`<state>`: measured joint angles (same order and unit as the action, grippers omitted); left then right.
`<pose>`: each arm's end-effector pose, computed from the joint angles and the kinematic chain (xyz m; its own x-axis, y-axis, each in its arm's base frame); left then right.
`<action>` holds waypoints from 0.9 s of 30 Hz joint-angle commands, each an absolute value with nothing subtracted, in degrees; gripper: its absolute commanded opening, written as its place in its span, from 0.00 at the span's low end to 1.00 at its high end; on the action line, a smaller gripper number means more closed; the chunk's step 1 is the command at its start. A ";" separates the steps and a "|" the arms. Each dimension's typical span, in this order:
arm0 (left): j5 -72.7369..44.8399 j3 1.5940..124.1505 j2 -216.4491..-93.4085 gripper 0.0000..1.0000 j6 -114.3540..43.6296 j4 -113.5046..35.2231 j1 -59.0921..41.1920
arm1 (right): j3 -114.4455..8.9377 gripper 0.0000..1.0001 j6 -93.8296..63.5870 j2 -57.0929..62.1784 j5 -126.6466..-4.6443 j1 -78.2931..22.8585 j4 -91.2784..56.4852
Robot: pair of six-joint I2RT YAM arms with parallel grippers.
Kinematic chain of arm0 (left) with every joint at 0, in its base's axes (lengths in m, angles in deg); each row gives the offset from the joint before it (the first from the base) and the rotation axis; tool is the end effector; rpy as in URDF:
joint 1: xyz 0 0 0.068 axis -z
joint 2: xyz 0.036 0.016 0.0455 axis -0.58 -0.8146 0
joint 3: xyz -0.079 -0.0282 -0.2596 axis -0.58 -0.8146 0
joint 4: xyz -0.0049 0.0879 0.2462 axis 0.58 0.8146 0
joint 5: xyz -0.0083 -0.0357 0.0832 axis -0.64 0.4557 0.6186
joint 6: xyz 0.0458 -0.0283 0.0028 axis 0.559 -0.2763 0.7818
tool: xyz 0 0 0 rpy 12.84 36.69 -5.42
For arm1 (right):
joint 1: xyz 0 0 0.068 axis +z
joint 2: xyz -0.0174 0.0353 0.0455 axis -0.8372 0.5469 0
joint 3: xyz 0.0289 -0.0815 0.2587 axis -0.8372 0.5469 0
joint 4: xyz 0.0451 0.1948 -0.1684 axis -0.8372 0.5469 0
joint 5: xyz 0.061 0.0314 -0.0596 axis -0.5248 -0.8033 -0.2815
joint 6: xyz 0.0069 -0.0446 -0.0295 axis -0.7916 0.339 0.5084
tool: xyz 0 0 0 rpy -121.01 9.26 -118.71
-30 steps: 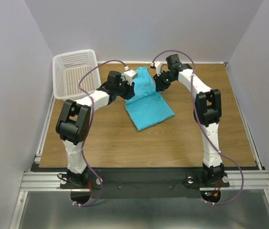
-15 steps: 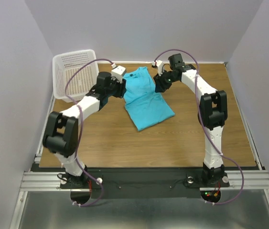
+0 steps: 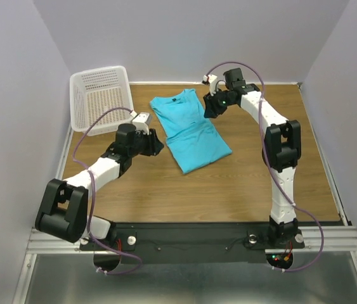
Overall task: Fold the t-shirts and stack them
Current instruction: Fold the tshirt
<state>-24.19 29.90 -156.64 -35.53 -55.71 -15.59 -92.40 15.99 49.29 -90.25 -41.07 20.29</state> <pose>0.2718 -0.1102 0.2321 -0.4264 -0.0512 -0.9031 0.5282 0.7964 -0.2946 0.4758 0.1541 0.2466 -0.4519 -0.4893 -0.7458 -0.8122 0.5716 0.1171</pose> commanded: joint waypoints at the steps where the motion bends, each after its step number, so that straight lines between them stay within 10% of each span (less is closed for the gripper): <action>1: -27.57 29.29 -158.27 0.49 -40.13 -60.85 -15.32 | -91.90 0.49 14.55 50.66 -88.60 -41.29 18.39; 27: -28.46 40.89 -177.87 0.49 -40.13 -62.44 -14.53 | -94.72 0.52 14.11 57.52 -89.82 -41.37 19.10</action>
